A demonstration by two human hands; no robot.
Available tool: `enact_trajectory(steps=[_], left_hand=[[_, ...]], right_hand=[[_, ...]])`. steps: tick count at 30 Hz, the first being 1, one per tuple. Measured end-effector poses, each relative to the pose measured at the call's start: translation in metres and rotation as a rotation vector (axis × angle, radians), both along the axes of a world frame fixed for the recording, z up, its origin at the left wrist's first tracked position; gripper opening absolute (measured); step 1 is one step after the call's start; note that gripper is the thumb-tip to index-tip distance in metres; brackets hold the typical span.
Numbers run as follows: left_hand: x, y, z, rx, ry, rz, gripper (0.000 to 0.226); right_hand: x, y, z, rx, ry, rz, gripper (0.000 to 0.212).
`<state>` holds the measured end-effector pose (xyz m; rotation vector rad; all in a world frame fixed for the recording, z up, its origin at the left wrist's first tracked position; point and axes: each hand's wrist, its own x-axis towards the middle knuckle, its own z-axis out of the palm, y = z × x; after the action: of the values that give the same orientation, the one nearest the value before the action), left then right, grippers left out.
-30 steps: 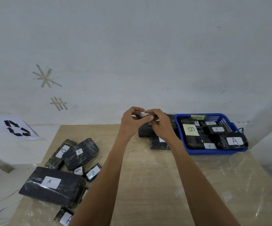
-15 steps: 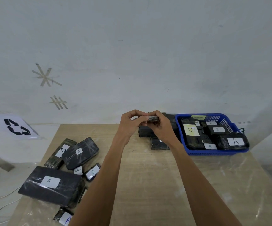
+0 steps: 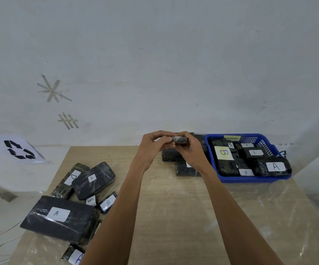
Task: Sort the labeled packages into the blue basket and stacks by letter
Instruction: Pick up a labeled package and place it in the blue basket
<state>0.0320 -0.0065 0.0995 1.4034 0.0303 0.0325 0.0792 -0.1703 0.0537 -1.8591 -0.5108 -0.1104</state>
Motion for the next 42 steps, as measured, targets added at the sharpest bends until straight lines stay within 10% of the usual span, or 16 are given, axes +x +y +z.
enact_trajectory(steps=[32,42], left_hand=[[0.002,-0.009,-0.003,0.29,-0.018,0.07,0.002],[0.001,0.0,-0.012,0.207,0.126,0.145,0.033]], right_hand=[[0.0,-0.006,0.003,-0.151,-0.048,0.008,0.02],[-0.006,-0.008,0.01,-0.138,-0.106,-0.129,0.023]])
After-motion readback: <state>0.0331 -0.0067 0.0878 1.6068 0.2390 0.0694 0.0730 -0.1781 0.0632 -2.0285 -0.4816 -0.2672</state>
